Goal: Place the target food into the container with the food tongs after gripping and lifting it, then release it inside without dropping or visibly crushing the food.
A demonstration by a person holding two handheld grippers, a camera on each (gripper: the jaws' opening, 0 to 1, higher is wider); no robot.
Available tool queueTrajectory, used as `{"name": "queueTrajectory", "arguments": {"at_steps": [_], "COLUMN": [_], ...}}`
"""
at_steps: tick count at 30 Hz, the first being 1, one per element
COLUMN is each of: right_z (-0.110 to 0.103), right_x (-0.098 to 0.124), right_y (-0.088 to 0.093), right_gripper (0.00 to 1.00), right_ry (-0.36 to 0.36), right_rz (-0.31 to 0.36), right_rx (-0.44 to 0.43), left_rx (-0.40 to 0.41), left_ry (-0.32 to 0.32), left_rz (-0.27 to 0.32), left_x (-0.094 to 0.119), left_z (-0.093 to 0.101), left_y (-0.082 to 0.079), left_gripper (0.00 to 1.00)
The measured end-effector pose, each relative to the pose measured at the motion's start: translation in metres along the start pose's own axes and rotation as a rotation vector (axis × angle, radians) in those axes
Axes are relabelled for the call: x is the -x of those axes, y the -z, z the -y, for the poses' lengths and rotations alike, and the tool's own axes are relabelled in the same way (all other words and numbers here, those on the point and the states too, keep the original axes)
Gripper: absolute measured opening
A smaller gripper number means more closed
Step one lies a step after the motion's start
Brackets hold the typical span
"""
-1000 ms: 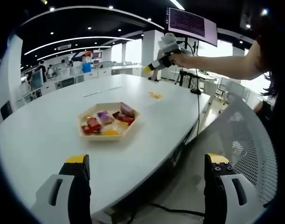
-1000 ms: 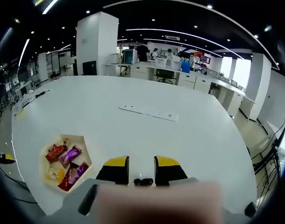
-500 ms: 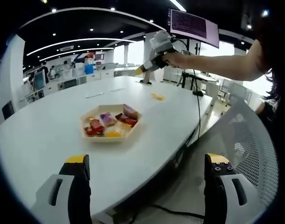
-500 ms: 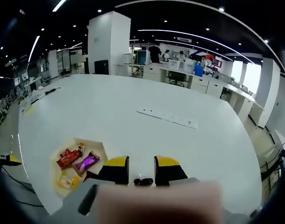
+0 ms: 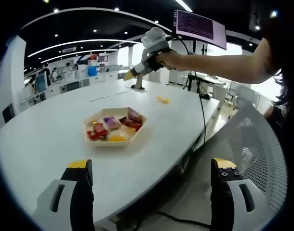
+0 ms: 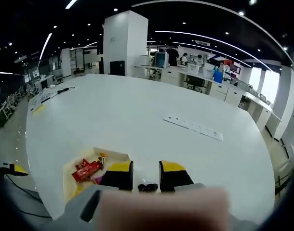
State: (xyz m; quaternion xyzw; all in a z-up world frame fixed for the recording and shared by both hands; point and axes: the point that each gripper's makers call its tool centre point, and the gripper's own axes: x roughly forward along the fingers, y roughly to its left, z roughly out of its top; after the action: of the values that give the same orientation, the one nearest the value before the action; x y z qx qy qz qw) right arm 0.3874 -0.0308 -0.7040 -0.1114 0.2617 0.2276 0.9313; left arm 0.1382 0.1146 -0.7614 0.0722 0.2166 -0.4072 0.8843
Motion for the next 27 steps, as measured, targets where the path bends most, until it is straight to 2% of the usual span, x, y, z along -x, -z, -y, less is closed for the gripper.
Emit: {"name": "queueTrajectory", "arguments": {"at_steps": [12, 14, 15, 16, 17, 18, 19, 22, 27], "right_z": [-0.044, -0.054, -0.068, -0.074, -0.071, -0.065, -0.066, -0.068, -0.057], "right_x": [-0.019, -0.021, -0.020, -0.018, -0.018, -0.020, -0.020, -0.019, -0.016], "right_y": [-0.016, -0.019, -0.022, -0.028, -0.029, -0.030, -0.029, -0.026, -0.024], "right_gripper": [0.20, 0.25, 0.29, 0.30, 0.30, 0.30, 0.30, 0.30, 0.30], "right_ry": [-0.077, -0.120, -0.196, -0.230, -0.216, -0.170, -0.169, -0.186, -0.173], "right_rz": [0.011, 0.023, 0.027, 0.056, 0.062, 0.066, 0.057, 0.046, 0.039], "right_rx": [0.021, 0.005, -0.054, -0.084, -0.056, 0.005, 0.031, 0.003, -0.009], "left_rx": [0.007, 0.009, 0.011, 0.011, 0.012, 0.014, 0.013, 0.015, 0.017], "left_ry": [-0.009, -0.011, -0.012, -0.013, -0.013, -0.013, -0.015, -0.016, -0.017], "left_rz": [0.013, 0.014, 0.015, 0.015, 0.014, 0.014, 0.016, 0.016, 0.014], "left_x": [0.001, 0.001, 0.001, 0.001, 0.001, 0.001, 0.001, 0.001, 0.001], "left_z": [-0.002, -0.002, -0.003, -0.003, -0.003, -0.003, -0.004, -0.004, -0.004], "left_y": [-0.002, -0.002, -0.002, -0.002, -0.002, -0.002, -0.003, -0.003, -0.002], "left_gripper": [0.99, 0.99, 0.99, 0.99, 0.99, 0.99, 0.99, 0.99, 0.98]}}
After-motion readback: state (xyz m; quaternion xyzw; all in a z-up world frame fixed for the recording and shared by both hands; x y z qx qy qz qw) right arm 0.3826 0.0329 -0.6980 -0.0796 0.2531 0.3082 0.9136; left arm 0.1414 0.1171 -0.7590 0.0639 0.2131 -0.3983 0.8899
